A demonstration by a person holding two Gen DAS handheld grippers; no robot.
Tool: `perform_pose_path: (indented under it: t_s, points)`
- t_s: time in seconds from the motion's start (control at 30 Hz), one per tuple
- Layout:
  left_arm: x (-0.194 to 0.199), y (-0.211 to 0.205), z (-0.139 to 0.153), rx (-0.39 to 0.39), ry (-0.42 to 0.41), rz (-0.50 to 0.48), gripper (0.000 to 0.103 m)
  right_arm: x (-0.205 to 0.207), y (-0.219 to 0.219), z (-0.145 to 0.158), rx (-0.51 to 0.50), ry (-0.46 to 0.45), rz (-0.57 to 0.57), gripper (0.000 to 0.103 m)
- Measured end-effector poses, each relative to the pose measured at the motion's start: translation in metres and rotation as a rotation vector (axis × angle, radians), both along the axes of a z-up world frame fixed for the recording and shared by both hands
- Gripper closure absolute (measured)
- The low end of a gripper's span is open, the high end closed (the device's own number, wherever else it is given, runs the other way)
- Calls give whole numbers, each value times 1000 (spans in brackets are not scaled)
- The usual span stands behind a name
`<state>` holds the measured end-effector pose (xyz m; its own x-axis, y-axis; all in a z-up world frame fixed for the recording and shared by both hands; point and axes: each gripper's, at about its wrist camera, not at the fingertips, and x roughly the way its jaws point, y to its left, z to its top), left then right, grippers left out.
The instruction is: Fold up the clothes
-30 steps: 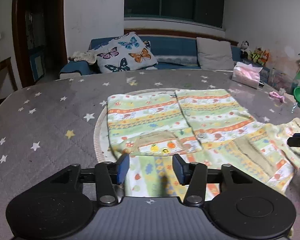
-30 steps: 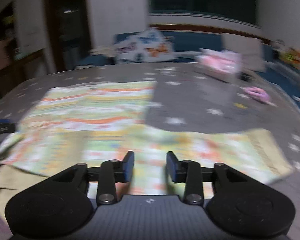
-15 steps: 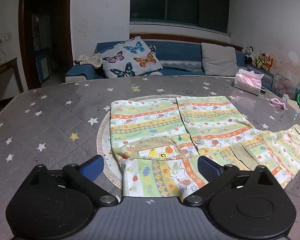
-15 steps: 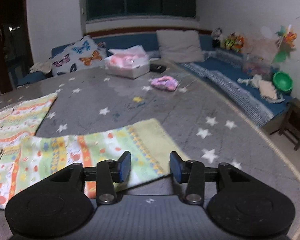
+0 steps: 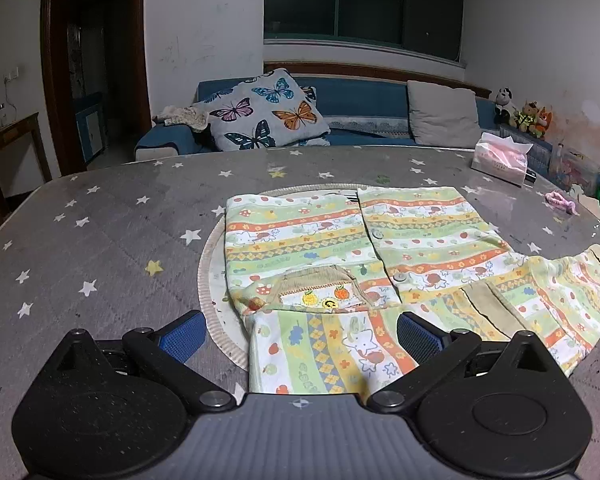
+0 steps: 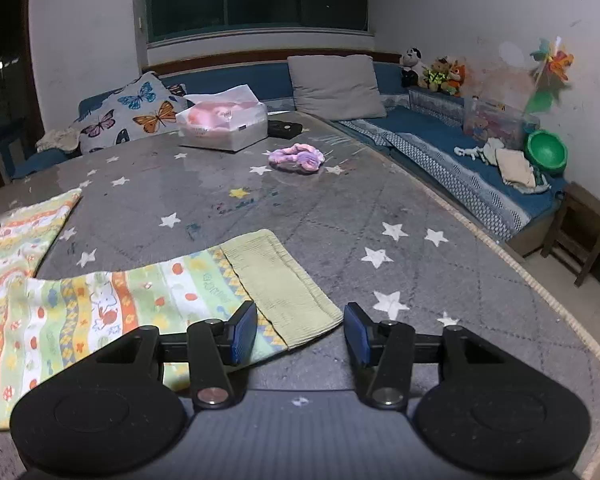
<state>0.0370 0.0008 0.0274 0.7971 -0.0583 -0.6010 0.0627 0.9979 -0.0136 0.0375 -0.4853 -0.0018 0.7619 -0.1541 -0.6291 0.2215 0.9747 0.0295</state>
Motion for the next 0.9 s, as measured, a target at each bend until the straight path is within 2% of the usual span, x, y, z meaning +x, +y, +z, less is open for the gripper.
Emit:
perform_pose_path:
  t_s: [0.07, 0.13, 0.2, 0.23, 0.3, 0.47, 0.57, 0.77, 0.9]
  points:
    - [0, 0, -1, -1, 4, 3, 0, 0, 1, 0, -3, -2, 6, 54]
    - [0, 0, -2, -3, 9, 6, 0, 0, 2, -1, -5, -4, 13, 59]
    - [0, -1, -3, -3, 12, 4, 0, 0, 3, 0, 5, -7, 26, 78]
    - [0, -2, -3, -2, 13, 3, 0, 1, 4, 0, 13, -7, 33, 81]
    - [-1, -2, -3, -3, 14, 1, 0, 2, 7, 2, 23, -8, 40, 94]
    - [-2, -2, -3, -7, 11, 0, 0, -2, 20, 14, 83, -34, 83, 95]
    - [-2, 0, -4, -13, 10, 0, 0, -5, 33, 34, 154, -63, 149, 95]
    - [-7, 9, -6, -35, 9, 5, 0, -3, 73, 76, 258, -122, 318, 96]
    - [-12, 19, -7, -56, 1, 19, 0, 7, 119, 101, 302, -144, 455, 96]
